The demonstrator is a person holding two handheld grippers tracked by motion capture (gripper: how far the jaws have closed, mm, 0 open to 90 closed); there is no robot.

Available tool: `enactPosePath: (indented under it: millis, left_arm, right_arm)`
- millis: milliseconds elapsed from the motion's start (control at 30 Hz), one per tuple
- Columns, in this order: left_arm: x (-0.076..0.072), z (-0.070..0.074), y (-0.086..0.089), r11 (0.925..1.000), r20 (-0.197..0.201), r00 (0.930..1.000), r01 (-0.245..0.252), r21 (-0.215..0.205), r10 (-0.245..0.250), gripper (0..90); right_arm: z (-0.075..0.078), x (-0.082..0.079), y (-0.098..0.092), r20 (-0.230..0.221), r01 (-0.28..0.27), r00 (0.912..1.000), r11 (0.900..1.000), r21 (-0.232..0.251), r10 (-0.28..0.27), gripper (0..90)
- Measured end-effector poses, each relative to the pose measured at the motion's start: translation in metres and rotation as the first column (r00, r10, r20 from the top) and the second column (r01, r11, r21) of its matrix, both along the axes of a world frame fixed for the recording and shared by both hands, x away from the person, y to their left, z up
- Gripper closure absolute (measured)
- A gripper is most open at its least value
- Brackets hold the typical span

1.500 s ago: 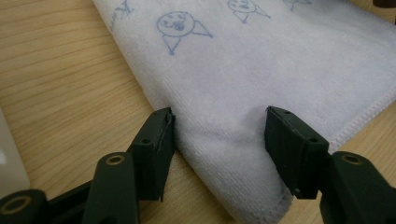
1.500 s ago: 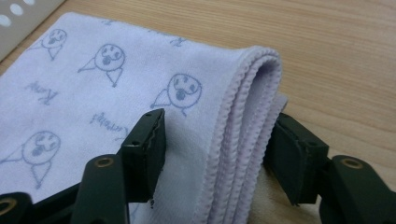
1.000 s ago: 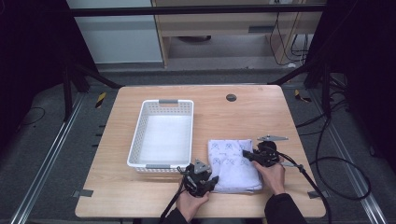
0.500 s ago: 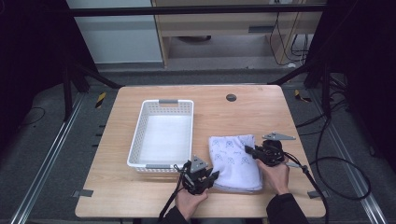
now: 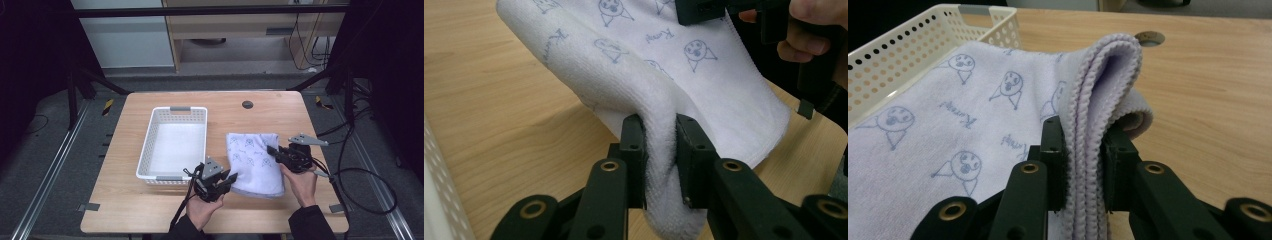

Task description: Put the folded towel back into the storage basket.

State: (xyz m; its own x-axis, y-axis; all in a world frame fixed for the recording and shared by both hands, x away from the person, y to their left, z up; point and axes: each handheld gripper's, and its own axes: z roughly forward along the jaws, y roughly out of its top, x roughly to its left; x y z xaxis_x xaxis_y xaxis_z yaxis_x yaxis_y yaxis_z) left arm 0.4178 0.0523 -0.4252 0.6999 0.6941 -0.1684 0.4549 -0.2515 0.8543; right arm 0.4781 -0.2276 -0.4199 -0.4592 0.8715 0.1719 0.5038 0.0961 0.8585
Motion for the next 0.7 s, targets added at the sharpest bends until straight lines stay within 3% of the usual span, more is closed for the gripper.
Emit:
enactPosePath:
  millis: [700]
  left_arm:
    - [0.003,0.040,0.021,0.9996,0.097,0.9950,-0.024,0.012,0.023,74.8]
  right_arm:
    - [0.045,0.004,0.023,0.093,0.001,0.9957,1.000,-0.013,0.000,75.4]
